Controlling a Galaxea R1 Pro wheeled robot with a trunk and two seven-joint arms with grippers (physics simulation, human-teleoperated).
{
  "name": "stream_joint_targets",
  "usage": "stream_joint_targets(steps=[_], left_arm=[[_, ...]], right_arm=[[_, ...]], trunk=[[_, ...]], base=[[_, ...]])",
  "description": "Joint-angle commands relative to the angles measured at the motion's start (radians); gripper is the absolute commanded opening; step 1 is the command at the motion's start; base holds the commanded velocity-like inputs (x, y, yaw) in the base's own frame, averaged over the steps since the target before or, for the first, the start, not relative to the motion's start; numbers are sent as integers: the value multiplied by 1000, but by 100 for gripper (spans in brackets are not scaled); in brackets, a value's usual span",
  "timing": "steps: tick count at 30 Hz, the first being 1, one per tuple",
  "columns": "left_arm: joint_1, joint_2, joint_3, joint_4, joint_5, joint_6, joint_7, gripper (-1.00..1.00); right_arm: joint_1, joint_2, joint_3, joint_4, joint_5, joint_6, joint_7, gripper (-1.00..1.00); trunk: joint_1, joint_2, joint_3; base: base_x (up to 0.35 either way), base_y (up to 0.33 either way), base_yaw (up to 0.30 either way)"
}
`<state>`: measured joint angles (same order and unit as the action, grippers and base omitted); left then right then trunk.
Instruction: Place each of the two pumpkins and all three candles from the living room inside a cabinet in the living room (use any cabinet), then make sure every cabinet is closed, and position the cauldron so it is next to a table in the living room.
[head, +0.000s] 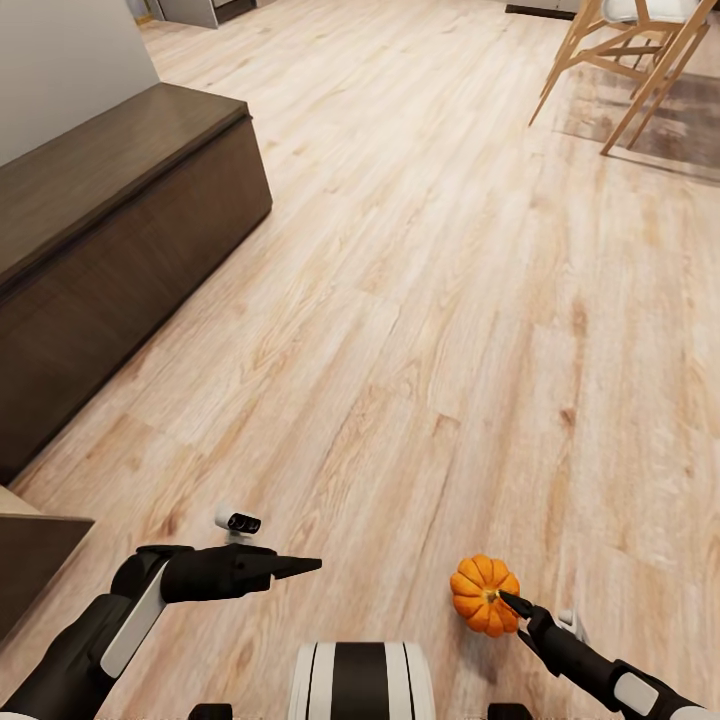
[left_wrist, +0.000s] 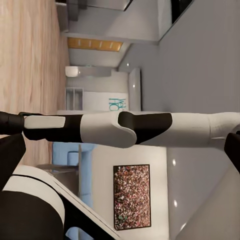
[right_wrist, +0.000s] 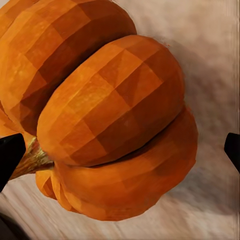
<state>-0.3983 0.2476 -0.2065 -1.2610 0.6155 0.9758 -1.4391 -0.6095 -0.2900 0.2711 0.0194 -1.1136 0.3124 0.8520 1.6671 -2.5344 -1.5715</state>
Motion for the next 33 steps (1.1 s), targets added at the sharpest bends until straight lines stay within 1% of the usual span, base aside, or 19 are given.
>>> stream_joint_targets(steps=[1,3,11,16,33], left_arm=[[-1,1,-2,0,4,11,-1,100],[-1,1,-2,0,4,11,-1,100],[-1,1,-2,0,4,11,-1,100],[-1,1,-2,0,4,11,-1,100],[-1,1,-2,0,4,11,-1,100]], right_arm=[[-1,0,6,2,-11,8,4,100],[-1,0,6,2,-11,8,4,100],[-1,0,7,2,-11,6,4,100],[-1,0,7,2,-11,2,4,100],[-1,0,7,2,-11,1,4,100]], trunk=[[0,-1,-5],[1,-1,-12],[1,-1,-12],[3,-2,-32],[3,-2,-32]], base=[[0,0,0],[0,0,0],[0,0,0],[0,0,0],[0,0,0]])
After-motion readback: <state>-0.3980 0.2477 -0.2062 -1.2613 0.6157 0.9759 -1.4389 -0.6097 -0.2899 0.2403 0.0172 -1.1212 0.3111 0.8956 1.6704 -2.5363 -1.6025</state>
